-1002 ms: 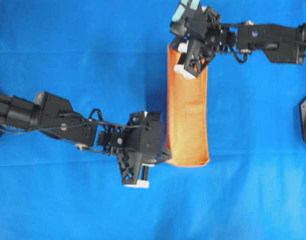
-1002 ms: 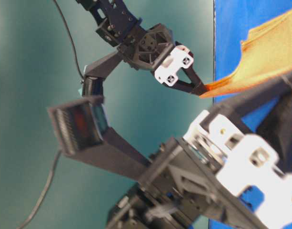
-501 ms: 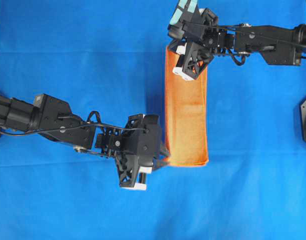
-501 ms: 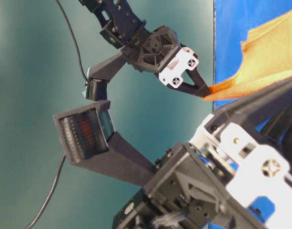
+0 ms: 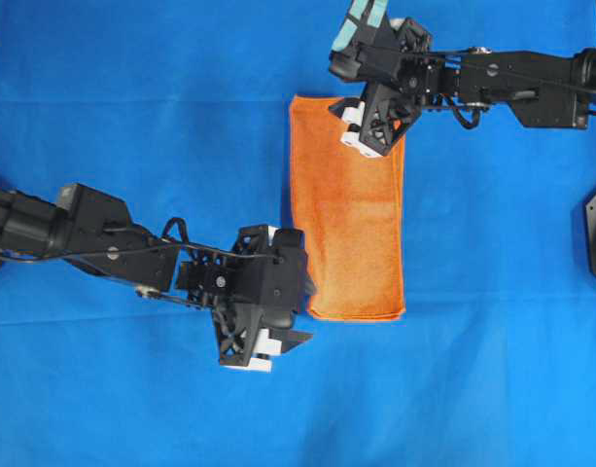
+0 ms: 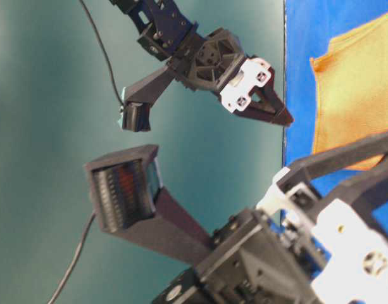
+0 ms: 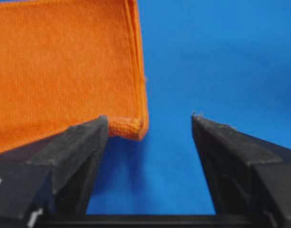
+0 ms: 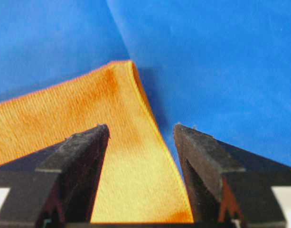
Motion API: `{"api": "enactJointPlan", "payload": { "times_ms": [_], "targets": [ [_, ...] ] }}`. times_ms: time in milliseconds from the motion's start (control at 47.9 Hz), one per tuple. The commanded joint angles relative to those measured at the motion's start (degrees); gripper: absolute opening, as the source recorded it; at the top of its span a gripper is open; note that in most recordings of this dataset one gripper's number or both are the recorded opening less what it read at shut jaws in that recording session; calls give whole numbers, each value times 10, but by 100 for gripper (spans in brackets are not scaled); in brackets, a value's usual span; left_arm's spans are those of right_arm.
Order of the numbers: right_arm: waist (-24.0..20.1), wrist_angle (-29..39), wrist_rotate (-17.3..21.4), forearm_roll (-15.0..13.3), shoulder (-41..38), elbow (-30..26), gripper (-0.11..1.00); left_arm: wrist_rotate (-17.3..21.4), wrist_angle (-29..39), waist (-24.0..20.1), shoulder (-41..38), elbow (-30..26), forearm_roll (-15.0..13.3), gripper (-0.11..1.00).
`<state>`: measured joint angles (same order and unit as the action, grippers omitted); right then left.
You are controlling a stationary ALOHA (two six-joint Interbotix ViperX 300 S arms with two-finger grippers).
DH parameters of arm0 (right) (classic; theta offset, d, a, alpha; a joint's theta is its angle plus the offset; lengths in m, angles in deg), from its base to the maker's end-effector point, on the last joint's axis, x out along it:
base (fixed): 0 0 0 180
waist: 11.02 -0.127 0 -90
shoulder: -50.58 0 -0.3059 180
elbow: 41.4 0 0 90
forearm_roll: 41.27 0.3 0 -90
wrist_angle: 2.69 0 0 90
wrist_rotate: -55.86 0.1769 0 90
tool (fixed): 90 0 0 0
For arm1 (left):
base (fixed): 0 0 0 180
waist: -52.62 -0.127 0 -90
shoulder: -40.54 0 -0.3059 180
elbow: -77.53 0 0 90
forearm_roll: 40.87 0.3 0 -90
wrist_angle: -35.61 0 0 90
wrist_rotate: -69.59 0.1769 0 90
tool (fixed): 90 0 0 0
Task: Fold the orange towel.
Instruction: 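Lay the folded strip down, open both grippers and retract outward, then move both grippers to the top corners of the towel strip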
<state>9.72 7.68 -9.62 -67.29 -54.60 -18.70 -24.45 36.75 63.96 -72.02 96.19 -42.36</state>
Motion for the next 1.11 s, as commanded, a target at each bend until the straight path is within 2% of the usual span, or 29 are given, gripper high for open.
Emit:
{"api": "enactJointPlan", "payload": {
  "times_ms": [0,146,292,397,543,668,898,1086],
  "targets": [
    [-1,4,2,-2,30,6,60,4,29,1,40,1,-1,69],
    [-2,7,4,-2,84,50,60,8,88,-1,94,33,0,70],
    [-4,-4,11,2,158,106,60,7,78,-12,158,85,0,70],
    [-17,-28,19,6,217,151,60,7,29,-29,207,134,0,70],
    [-41,-65,34,14,295,207,60,7,-85,-54,265,206,0,70],
    [-74,-76,54,18,367,243,60,7,-157,-69,316,258,0,70],
    [-140,-75,87,18,450,284,60,7,-200,-80,395,319,0,70],
    [-146,-76,91,18,460,297,60,7,-200,-90,425,337,0,70]
  ]
}}
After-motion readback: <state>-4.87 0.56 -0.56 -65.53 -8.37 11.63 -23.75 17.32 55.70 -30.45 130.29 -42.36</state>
